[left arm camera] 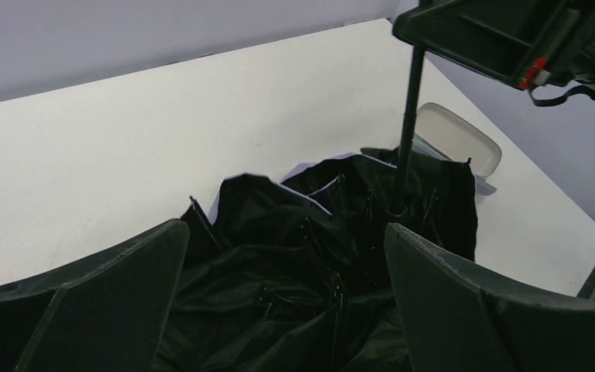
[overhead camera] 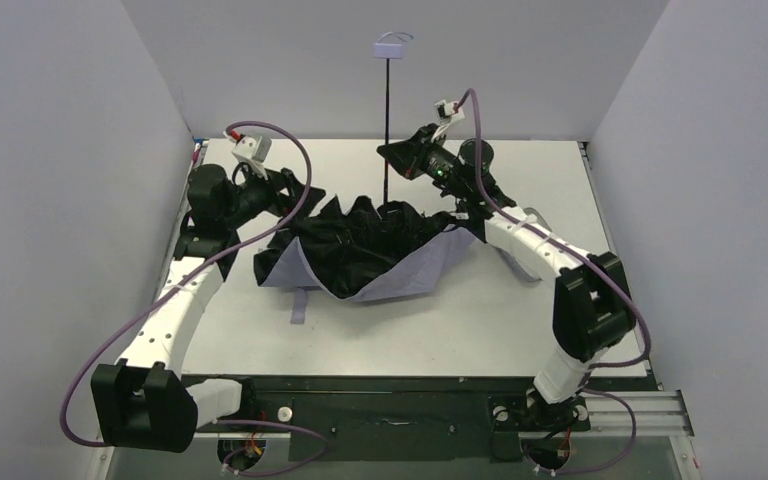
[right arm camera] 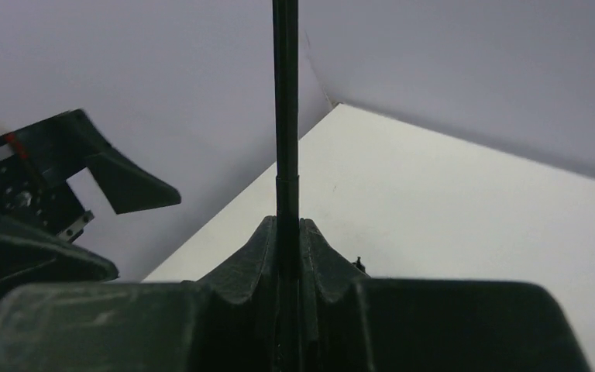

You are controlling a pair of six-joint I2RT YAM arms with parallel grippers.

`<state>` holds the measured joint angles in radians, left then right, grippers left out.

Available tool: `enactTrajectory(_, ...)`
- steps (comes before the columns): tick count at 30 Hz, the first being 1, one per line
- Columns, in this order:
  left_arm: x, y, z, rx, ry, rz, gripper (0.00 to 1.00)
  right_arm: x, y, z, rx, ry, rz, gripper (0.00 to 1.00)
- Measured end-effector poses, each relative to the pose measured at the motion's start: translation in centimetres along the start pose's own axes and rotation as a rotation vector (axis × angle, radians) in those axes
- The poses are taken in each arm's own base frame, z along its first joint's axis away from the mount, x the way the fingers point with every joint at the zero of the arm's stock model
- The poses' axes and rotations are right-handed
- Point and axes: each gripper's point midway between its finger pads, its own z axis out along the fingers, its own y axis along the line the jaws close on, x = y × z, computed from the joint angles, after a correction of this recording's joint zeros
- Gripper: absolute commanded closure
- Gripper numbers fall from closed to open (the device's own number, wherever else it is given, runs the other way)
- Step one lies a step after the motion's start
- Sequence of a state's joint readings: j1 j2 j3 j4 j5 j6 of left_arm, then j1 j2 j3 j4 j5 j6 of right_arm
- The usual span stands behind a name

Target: Open the umbrella

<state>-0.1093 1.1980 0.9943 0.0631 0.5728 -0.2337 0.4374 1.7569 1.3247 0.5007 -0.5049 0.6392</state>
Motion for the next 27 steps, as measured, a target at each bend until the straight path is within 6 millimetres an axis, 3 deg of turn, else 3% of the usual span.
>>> enactTrajectory(2,0.1,-0.4,0.0,0.024,0.005,-0.007,0.01,-0.7,3.0,-1.0,-0.055,-0.035,-0.127,1.0)
enactTrajectory(5,0.6,-1.1,0.0,0.074,0.007,-0.001,0.0,-0.1,4.8,-2.5,-0.096,-0.063,-0.262,1.0)
enactTrajectory(7,1.6,-1.2,-0.1,0.096,0.012,0.008,0.07,1.4,4.2,-3.5,-0.096,-0.066,-0.334,1.0)
enactTrajectory(12,6.5,-0.8,0.1,0.094,0.084,-0.104,0.37,5.0,2.2,-5.0,-0.082,-0.039,-0.467,1.0)
enactTrajectory(16,9.8,-1.2,1.7,0.097,0.129,-0.27,0.48,6.6,3.3,-6.4,-0.115,-0.038,-0.575,1.0)
enactTrajectory(21,13.4,-4.2,4.9,0.158,0.199,-0.459,0.51,7.4,5.5,-8.0,-0.164,-0.05,-0.682,1.0)
enactTrajectory(27,15.9,-7.7,7.3,0.216,0.248,-0.598,0.47,6.9,5.9,-8.8,-0.148,-0.066,-0.711,1.0)
